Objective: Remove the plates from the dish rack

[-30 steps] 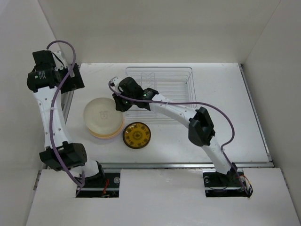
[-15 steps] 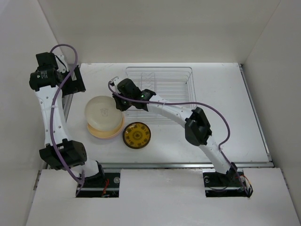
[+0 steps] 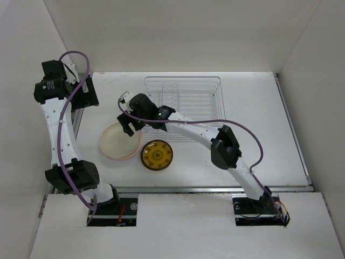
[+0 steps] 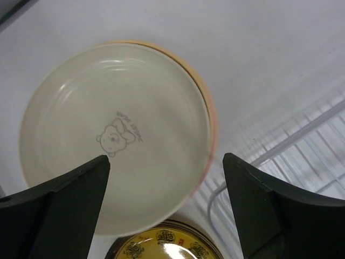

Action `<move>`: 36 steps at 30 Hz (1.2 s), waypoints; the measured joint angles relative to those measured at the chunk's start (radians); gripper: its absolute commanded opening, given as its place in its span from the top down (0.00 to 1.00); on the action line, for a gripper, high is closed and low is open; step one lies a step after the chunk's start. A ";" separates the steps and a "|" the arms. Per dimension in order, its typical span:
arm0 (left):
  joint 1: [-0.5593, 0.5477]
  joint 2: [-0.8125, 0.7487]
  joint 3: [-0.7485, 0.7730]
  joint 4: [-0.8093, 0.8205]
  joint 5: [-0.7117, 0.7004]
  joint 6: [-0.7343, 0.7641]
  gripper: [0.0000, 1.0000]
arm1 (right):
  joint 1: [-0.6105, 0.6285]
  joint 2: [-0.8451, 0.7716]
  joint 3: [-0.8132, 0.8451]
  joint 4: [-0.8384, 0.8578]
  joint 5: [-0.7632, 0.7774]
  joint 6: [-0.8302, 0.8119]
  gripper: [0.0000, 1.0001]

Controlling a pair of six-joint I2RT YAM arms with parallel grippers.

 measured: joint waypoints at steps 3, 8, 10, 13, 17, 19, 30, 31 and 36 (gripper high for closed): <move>0.000 0.000 0.000 0.003 0.005 -0.009 0.00 | -0.002 -0.014 0.000 -0.010 0.039 -0.021 0.06; 0.000 0.000 0.000 0.018 0.005 -0.031 0.00 | -0.005 -0.088 0.000 -0.027 0.087 -0.053 0.06; 0.000 0.000 0.000 0.021 0.005 -0.035 0.00 | -0.005 -0.133 -0.001 -0.030 0.111 -0.061 0.06; 0.000 -0.002 0.000 0.023 0.005 -0.042 0.00 | -0.005 -0.223 -0.019 -0.027 0.150 -0.067 0.01; 0.003 -0.015 -0.001 0.031 -0.002 -0.050 0.00 | -0.010 -0.410 -0.137 -0.018 0.297 -0.061 0.01; 0.006 -0.037 -0.011 0.045 -0.020 -0.058 0.00 | -0.021 -0.507 -0.219 -0.009 0.445 -0.050 0.01; 0.006 -0.182 -0.137 0.064 -0.219 -0.065 0.00 | -0.341 -1.014 -0.743 -0.226 1.200 0.153 0.01; 0.006 -0.185 -0.149 0.061 -0.233 -0.065 0.00 | -0.348 -1.050 -0.757 -0.249 1.212 0.162 0.01; 0.006 -0.211 -0.221 0.047 -0.262 -0.065 0.00 | -0.370 -1.310 -0.821 -0.352 1.216 0.213 0.01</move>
